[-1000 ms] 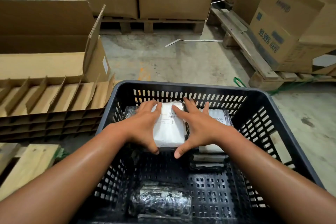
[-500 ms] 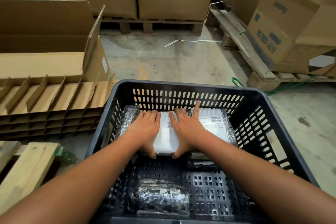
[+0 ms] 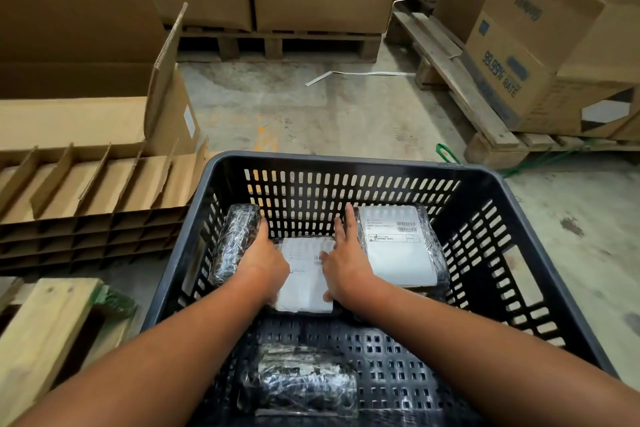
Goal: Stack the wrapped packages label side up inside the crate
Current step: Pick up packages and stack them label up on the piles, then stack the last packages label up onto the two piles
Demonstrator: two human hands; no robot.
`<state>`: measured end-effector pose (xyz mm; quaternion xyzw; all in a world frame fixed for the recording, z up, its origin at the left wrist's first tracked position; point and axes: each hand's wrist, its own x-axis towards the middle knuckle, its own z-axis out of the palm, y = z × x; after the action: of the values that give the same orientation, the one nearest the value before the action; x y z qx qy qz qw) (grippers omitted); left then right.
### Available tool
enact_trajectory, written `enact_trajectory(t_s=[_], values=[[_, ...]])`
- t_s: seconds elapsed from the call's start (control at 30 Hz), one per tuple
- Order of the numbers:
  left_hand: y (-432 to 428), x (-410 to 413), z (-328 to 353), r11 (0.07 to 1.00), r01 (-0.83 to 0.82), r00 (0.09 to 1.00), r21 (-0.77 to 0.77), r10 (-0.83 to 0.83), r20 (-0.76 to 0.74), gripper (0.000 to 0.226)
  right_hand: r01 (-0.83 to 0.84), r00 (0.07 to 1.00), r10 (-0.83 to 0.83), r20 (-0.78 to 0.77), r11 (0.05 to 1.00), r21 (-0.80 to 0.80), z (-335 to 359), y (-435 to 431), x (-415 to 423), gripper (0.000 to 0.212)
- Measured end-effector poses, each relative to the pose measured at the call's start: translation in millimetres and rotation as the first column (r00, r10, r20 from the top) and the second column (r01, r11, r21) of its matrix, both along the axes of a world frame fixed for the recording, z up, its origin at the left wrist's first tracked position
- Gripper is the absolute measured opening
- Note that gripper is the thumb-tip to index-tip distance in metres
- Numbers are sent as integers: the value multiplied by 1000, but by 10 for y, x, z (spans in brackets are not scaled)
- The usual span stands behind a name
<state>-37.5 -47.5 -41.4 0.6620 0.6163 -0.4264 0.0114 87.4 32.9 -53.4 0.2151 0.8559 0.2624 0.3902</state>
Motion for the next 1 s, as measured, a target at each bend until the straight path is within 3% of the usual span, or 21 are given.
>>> enact_trajectory(t_s=[0.1, 0.2, 0.33, 0.4, 0.53, 0.7, 0.83, 0.93, 1.0], values=[[-14, -27, 20, 998, 3, 999, 66, -5, 34, 77, 30, 999, -31, -28, 999, -35, 16, 6, 3, 93], [-14, -55, -12, 995, 0, 997, 98, -8, 78, 78, 26, 998, -29, -50, 999, -47, 51, 3, 6, 92], [38, -105, 9, 990, -80, 977, 112, 56, 205, 91, -15, 983, -7, -184, 993, -119, 104, 12, 67, 66], [70, -127, 66, 976, -157, 927, 149, 94, 362, 91, -24, 951, -35, -307, 982, -188, 153, 29, 118, 53], [89, -252, 309, 911, -359, 743, 204, 147, 653, 92, -46, 882, -89, -464, 961, -271, 237, 67, 183, 44], [-25, -509, 736, 880, -431, 634, 198, 139, 761, 88, -73, 835, -130, -535, 937, -341, 291, 123, 199, 43], [-201, -714, 1063, 809, -491, 579, 324, 25, 815, 78, -93, 784, -172, -597, 918, -386, 366, 112, 150, 51], [-334, -903, 1158, 703, -562, 534, 436, -94, 840, 67, -157, 621, -356, -698, 816, -556, 376, 8, 25, 71], [-425, -1033, 1143, 645, -623, 515, 442, -88, 853, 70, -223, 495, -607, -622, 603, -766, 357, -106, -94, 99]])
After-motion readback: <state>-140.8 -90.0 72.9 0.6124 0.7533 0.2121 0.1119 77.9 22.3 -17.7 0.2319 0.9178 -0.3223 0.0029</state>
